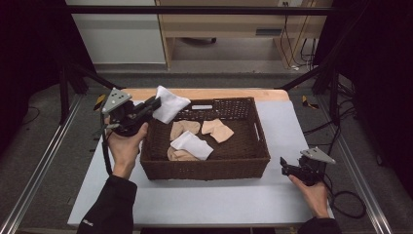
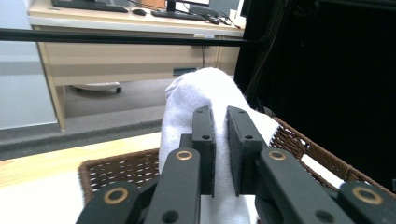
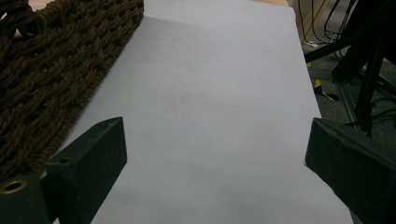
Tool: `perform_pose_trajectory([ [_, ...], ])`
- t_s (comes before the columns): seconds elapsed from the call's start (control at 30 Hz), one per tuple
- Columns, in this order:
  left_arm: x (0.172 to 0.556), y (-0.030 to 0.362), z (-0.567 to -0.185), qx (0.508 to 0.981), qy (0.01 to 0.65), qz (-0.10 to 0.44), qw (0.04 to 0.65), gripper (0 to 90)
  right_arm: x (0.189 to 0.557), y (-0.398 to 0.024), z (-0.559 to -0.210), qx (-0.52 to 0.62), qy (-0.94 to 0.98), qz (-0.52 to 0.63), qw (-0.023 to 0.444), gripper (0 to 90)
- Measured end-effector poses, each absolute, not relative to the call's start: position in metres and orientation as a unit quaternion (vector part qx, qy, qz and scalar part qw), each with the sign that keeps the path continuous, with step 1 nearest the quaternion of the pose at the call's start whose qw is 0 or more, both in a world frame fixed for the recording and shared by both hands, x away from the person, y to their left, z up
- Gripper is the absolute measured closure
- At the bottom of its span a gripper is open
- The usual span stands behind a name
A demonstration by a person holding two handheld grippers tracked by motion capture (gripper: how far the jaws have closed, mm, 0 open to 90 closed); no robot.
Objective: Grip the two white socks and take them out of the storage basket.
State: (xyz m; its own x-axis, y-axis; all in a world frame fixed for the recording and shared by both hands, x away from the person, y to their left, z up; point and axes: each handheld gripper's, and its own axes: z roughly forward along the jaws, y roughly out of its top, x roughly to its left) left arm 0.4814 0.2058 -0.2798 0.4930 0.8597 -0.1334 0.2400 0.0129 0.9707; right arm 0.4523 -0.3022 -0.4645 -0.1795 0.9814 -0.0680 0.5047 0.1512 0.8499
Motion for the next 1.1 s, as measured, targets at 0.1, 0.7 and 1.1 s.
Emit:
perform_pose_trajectory([
  [0.1,0.476,0.217,-0.279,0.643,0.427,0.275,0.573,81.7,0.452,-0.302,-0.465,0.547,0.681,0.356,0.334,5.9],
  [0.7,0.445,0.305,-0.307,0.604,0.484,0.299,0.558,81.7,0.451,-0.302,-0.465,0.544,0.684,0.353,0.334,6.1],
  [1.1,0.441,0.333,-0.362,0.609,0.532,0.294,0.511,81.7,0.451,-0.302,-0.465,0.543,0.686,0.352,0.333,6.1],
])
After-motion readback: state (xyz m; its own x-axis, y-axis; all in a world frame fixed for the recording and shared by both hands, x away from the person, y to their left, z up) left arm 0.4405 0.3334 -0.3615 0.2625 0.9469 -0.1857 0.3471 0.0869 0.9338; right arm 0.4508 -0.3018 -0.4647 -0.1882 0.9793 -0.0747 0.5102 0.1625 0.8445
